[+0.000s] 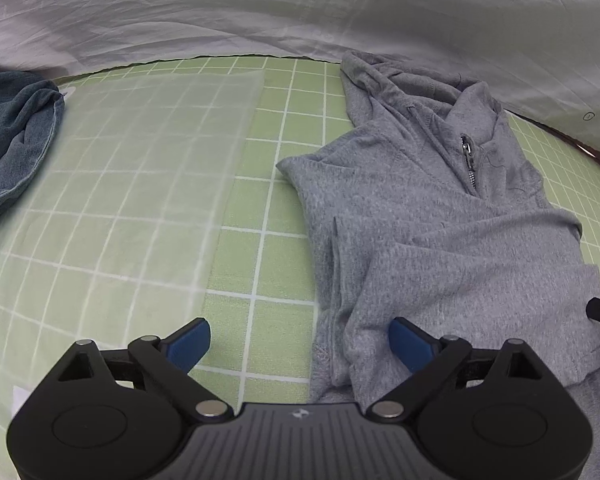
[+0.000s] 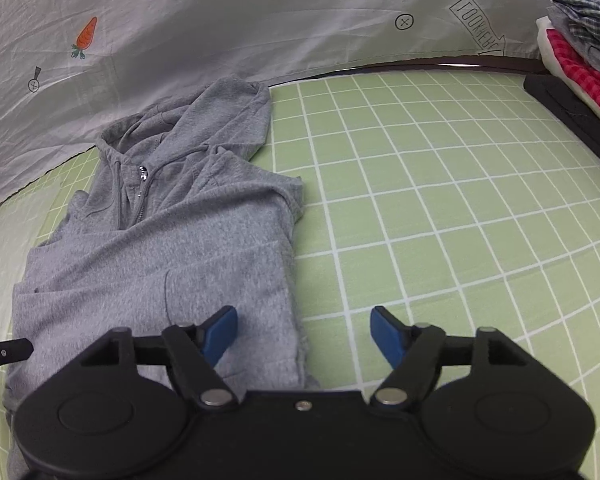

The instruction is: Fold clothes

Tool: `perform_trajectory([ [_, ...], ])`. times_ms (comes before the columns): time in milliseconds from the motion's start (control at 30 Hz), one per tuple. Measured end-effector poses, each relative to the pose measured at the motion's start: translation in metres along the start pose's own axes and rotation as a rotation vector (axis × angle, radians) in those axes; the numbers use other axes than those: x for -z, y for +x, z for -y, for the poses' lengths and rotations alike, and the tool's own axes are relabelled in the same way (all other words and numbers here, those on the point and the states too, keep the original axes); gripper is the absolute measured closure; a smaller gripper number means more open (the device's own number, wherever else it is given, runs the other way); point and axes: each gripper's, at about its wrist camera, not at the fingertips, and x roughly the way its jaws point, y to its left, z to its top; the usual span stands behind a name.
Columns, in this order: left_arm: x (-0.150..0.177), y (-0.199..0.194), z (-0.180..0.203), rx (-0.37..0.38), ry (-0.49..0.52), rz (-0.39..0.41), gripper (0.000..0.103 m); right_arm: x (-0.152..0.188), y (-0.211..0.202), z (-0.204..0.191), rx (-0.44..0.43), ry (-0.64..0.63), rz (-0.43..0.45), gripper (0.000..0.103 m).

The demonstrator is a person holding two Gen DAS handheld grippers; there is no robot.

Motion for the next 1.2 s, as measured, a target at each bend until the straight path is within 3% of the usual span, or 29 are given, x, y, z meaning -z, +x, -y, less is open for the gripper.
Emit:
perform_trajectory([
  [67,-0.007,0.000,-0.001,0.011,0.011,-0.009,0.006,-0.008,0.002,0.000,0.002,-0.019,0.009,0.014],
  [133,-0.019,0.000,-0.003,0.035,0.002,-0.007,0.006,-0.019,0.005,-0.001,0.013,-0.038,0.023,0.001],
  [400,-0.094,0.017,-0.017,0.091,-0.127,0.064,0.006,-0.084,0.048,0.001,0.047,-0.026,0.053,0.001],
  [600,-0.165,0.072,-0.002,-0.022,-0.100,0.125,0.006,-0.141,0.098,-0.009,0.055,-0.042,0.077,0.001],
  [767,-0.209,0.112,0.013,0.007,-0.085,0.153,0.006,-0.180,0.135,-0.025,0.052,-0.057,0.113,0.001],
  [933,-0.224,0.138,0.025,0.001,-0.070,0.150,0.006,-0.194,0.161,-0.040,0.074,-0.103,0.106,0.001],
  [1100,-0.218,0.155,0.027,-0.111,-0.051,0.132,0.006,-0.196,0.175,-0.051,0.134,-0.164,0.083,0.001],
  [1200,-0.214,0.155,0.024,-0.138,-0.032,0.139,0.006,-0.196,0.181,-0.058,0.173,-0.201,0.070,0.001],
])
